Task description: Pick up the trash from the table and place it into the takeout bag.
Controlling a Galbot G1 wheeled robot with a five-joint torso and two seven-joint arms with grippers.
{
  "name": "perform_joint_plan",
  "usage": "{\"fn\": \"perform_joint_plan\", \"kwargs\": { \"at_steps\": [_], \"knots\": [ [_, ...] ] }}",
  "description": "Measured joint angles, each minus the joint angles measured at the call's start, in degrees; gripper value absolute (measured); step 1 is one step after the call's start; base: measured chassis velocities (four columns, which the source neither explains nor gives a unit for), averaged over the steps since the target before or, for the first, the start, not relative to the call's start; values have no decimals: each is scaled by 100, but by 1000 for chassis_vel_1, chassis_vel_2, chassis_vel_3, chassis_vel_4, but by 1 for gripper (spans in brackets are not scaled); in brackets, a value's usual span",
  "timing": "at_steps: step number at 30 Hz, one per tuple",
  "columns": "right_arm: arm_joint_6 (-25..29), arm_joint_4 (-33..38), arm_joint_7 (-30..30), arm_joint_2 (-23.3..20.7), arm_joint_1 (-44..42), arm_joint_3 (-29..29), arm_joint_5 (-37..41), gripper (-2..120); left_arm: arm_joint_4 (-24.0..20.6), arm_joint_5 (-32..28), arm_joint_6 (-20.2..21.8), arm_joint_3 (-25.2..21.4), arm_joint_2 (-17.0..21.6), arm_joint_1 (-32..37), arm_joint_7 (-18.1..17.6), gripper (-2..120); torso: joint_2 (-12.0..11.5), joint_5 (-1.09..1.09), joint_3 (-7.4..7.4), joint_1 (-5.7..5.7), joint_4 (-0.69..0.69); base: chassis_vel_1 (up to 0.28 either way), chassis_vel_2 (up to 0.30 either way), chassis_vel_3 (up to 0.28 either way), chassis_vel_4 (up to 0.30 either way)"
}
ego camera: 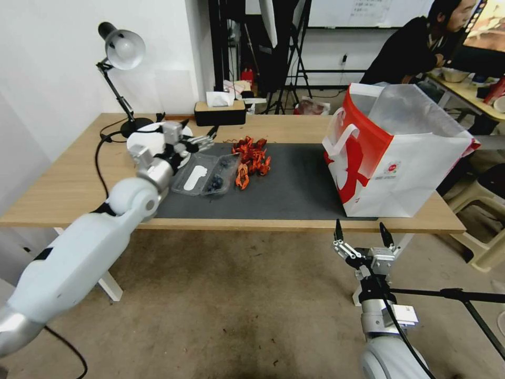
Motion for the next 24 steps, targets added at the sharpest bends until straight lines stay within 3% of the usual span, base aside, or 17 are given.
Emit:
{"fn": "perform_joint_plan", "kwargs": {
  "at_steps": [10,18,24],
  "knots": [
    [0,-5,-5,-1,-10,-12,-19,100,-309,223,-194,-758,159,1068,-108,100,0,0,1,0,1,0,0,0,0],
    [20,-40,-10,7,-9,-19,-27,100,-570,650,-340,-1419,-45,1968,-106,100,-1,1,1,0,1,0,0,0,0],
    [36,-45,-13,40,-35,1,-50,100,-733,992,-343,-1588,-193,2267,-139,100,-1,1,0,0,2,0,0,0,0]
  ]
}}
